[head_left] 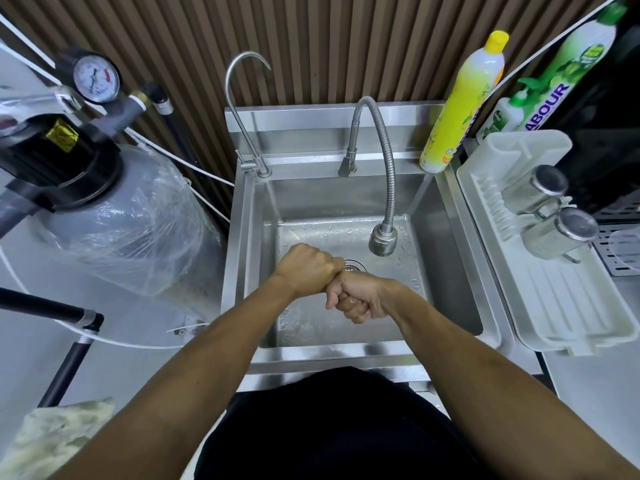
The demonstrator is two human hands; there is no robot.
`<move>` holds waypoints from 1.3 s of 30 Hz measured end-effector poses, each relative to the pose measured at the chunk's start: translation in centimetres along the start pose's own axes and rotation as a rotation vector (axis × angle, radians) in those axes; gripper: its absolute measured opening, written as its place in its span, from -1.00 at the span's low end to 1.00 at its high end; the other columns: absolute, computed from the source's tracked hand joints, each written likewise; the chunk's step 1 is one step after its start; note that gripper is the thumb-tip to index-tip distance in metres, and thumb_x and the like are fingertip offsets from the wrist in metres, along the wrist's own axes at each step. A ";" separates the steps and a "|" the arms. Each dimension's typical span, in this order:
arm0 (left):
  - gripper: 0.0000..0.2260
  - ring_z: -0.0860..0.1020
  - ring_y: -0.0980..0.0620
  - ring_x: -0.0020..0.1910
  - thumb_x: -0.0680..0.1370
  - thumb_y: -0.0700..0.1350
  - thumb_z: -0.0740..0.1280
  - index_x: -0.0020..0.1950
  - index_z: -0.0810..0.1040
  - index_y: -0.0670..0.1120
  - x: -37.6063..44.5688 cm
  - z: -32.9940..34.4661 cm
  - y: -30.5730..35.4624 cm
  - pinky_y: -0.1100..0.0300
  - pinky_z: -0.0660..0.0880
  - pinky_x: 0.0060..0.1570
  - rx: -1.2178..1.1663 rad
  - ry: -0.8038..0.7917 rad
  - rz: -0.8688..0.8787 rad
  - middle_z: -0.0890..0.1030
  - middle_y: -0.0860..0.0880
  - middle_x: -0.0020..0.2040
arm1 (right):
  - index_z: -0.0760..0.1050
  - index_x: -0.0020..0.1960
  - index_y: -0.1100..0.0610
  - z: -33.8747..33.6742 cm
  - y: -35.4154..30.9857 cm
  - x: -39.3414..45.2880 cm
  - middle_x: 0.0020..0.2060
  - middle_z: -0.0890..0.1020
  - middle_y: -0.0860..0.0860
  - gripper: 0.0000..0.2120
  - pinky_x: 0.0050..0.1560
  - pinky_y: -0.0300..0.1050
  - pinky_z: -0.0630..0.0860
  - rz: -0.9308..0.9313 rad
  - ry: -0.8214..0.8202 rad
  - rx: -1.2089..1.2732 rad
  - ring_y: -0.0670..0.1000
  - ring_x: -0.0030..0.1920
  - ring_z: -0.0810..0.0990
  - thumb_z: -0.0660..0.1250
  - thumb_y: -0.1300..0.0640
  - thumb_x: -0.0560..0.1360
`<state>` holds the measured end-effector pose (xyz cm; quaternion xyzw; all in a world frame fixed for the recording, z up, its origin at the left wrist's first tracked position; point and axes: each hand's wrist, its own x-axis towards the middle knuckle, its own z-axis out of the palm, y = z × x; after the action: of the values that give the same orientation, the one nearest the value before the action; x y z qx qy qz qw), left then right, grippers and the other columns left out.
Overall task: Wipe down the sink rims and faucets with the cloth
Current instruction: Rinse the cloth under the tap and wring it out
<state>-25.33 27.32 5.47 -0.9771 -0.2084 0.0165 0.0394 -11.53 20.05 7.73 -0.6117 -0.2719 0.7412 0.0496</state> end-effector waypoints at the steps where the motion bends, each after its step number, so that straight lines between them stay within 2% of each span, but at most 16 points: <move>1: -0.94 0.64 -0.14 -0.39 0.47 -0.10 0.36 -0.11 0.63 -0.04 -0.3 0.2 0.6 0.19 0.32 -0.39 -0.029 -0.048 -0.051 0.67 -0.03 -0.32 | 0.15 -0.51 0.01 -0.1 -0.1 0.0 -0.63 0.22 -0.05 -0.53 -0.52 -0.31 -0.02 0.030 0.008 -0.057 -0.08 -0.65 0.09 0.27 0.28 0.45; 4: -0.80 0.69 -0.13 -0.14 0.60 -0.04 0.26 0.14 0.62 0.01 0.1 0.0 1.3 0.15 0.36 -0.26 -0.029 -0.114 -0.141 0.72 -0.01 -0.07 | 0.19 -0.46 0.02 -1.1 -0.8 -0.5 -0.60 0.24 -0.05 -0.58 -0.51 -0.31 0.01 0.074 0.046 -0.185 -0.07 -0.63 0.11 0.31 0.27 0.44; 7: -0.81 0.68 -0.12 -0.11 0.60 -0.06 0.25 0.15 0.60 -0.01 0.3 -1.0 0.8 0.14 0.40 -0.23 0.005 -0.148 -0.129 0.71 -0.01 -0.05 | 0.35 -0.36 0.10 -1.0 -1.5 -0.6 -0.49 0.39 0.01 -0.74 -0.46 -0.21 0.21 -0.012 0.190 -0.412 0.00 -0.53 0.28 0.39 0.18 0.41; 8: -0.83 0.67 -0.12 -0.10 0.58 -0.06 0.27 0.13 0.58 -0.01 0.1 -1.4 0.4 0.13 0.43 -0.21 -0.017 -0.197 -0.151 0.70 -0.02 -0.04 | 0.45 -0.27 0.14 -0.8 -1.3 -0.4 -0.39 0.52 0.02 -0.81 -0.40 -0.14 0.37 -0.090 0.289 -0.568 0.03 -0.43 0.45 0.42 0.11 0.40; 10: -0.81 0.64 -0.13 -0.07 0.52 0.02 0.38 0.10 0.54 0.03 -0.4 -1.6 -0.5 0.10 0.47 -0.18 -0.189 -0.319 -0.225 0.67 -0.05 -0.03 | 0.56 -0.06 0.11 -0.5 -0.6 -0.6 -0.13 0.66 0.02 -0.75 -0.15 -0.05 0.55 -0.239 0.445 -0.776 0.08 -0.13 0.63 0.46 -0.02 0.39; 12: -0.70 0.60 -0.07 -0.09 0.41 0.08 0.52 0.03 0.48 0.09 -1.3 -1.8 -1.4 0.07 0.53 -0.19 -0.529 -0.387 -0.300 0.64 -0.02 -0.05 | 0.55 0.05 0.03 -0.7 0.3 -1.4 -0.02 0.65 -0.01 -0.66 -0.15 -0.06 0.58 -0.336 0.454 -0.582 0.05 -0.05 0.63 0.52 -0.08 0.37; 14: -0.64 0.57 0.05 -0.19 0.35 0.11 0.60 -0.07 0.47 0.08 -2.1 -2.8 -1.9 0.09 0.54 -0.19 -0.850 -0.311 -0.383 0.61 0.07 -0.15 | 0.55 0.14 0.05 -1.6 1.1 -2.4 0.02 0.64 0.03 -0.61 -0.20 -0.07 0.61 -0.367 0.309 -0.136 0.02 -0.13 0.63 0.54 -0.10 0.41; 16: -0.62 0.54 0.15 -0.26 0.33 0.12 0.64 -0.09 0.51 0.03 -2.1 -3.6 -1.9 0.17 0.52 -0.22 -1.011 -0.221 -0.465 0.60 0.12 -0.21 | 0.56 0.21 0.13 -2.4 1.5 -3.1 0.08 0.64 0.17 -0.53 -0.14 -0.02 0.65 -0.365 0.169 0.170 0.06 -0.19 0.64 0.49 -0.17 0.48; 18: -0.57 0.54 0.18 -0.29 0.30 0.14 0.66 -0.07 0.52 0.01 -1.6 -4.4 -1.7 0.25 0.51 -0.30 -1.041 -0.195 -0.509 0.61 0.10 -0.20 | 0.56 0.21 0.19 -3.0 1.3 -3.6 0.09 0.66 0.26 -0.58 -0.17 -0.02 0.64 -0.393 0.123 0.287 0.09 -0.26 0.64 0.44 -0.12 0.55; 21: -0.51 0.58 0.13 -0.34 0.31 0.23 0.63 0.03 0.53 0.01 -1.1 -5.6 -1.3 0.21 0.48 -0.46 -1.167 -0.298 -0.550 0.67 -0.03 -0.15 | 0.56 0.15 0.17 -3.9 0.8 -4.4 -0.10 0.65 0.20 -0.83 -0.27 -0.07 0.63 -0.490 0.124 0.361 0.08 -0.34 0.61 0.41 0.14 0.60; 23: -0.52 0.63 0.05 -0.33 0.40 0.28 0.49 0.14 0.52 -0.01 -1.5 -6.4 -1.4 0.22 0.45 -0.52 -1.302 -0.300 -0.618 0.70 0.00 -0.15 | 0.58 0.17 0.17 -4.5 0.8 -5.0 -0.17 0.66 0.15 -0.81 -0.21 -0.08 0.66 -0.552 0.112 0.385 0.09 -0.28 0.64 0.38 0.33 0.58; 25: -0.52 0.58 0.03 -0.39 0.50 0.28 0.37 0.18 0.52 -0.10 -2.1 -6.5 -1.5 0.27 0.39 -0.58 -1.446 -0.224 -0.703 0.66 -0.03 -0.18 | 0.61 0.14 0.20 -5.0 1.1 -5.4 -0.15 0.68 0.16 -0.73 -0.10 -0.09 0.68 -0.618 0.100 0.413 0.10 -0.19 0.67 0.34 0.46 0.54; 30: -0.47 0.49 0.09 -0.47 0.58 0.32 0.24 0.16 0.53 -0.14 -2.3 -6.9 -0.1 0.31 0.38 -0.53 -1.754 -0.118 -0.910 0.61 -0.05 -0.24 | 0.66 0.00 0.27 -5.3 0.3 -6.6 -0.06 0.73 0.12 -0.82 -0.01 -0.13 0.63 -0.750 0.107 0.453 0.03 -0.06 0.70 0.31 0.44 0.54; 33: -0.42 0.57 0.05 -0.43 0.55 0.39 0.20 0.18 0.52 -0.11 -2.2 -7.8 0.1 0.31 0.41 -0.54 -1.896 -0.192 -0.881 0.67 -0.09 -0.14 | 0.63 0.13 0.19 -5.8 -0.3 -7.3 -0.03 0.69 0.12 -0.65 0.02 -0.13 0.61 -0.761 0.173 0.405 0.04 -0.04 0.67 0.31 0.52 0.48; 36: -0.58 0.62 0.00 -0.31 0.54 0.14 0.40 0.30 0.51 -0.04 -2.4 -8.5 -0.4 0.32 0.46 -0.55 -1.925 -0.205 -0.768 0.65 -0.08 0.01 | 0.51 0.33 0.20 -5.9 -0.8 -8.2 -0.03 0.61 0.11 -0.48 -0.16 -0.25 0.56 -0.739 0.174 0.421 -0.03 -0.11 0.63 0.25 0.58 0.46; 39: -0.51 0.66 -0.06 -0.17 0.42 -0.08 0.53 0.32 0.50 0.05 -2.3 -9.0 -1.3 0.28 0.51 -0.50 -1.846 -0.169 -0.725 0.66 -0.08 0.09 | 0.52 0.29 0.18 -5.3 -1.3 -8.5 -0.06 0.57 0.15 -0.59 -0.27 -0.30 0.54 -0.698 0.212 0.435 -0.03 -0.15 0.58 0.30 0.48 0.51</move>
<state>-27.54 26.92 14.56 -0.4977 -0.4275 -0.0954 -0.7486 -4.80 19.56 15.29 -0.5310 -0.2932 0.6533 0.4531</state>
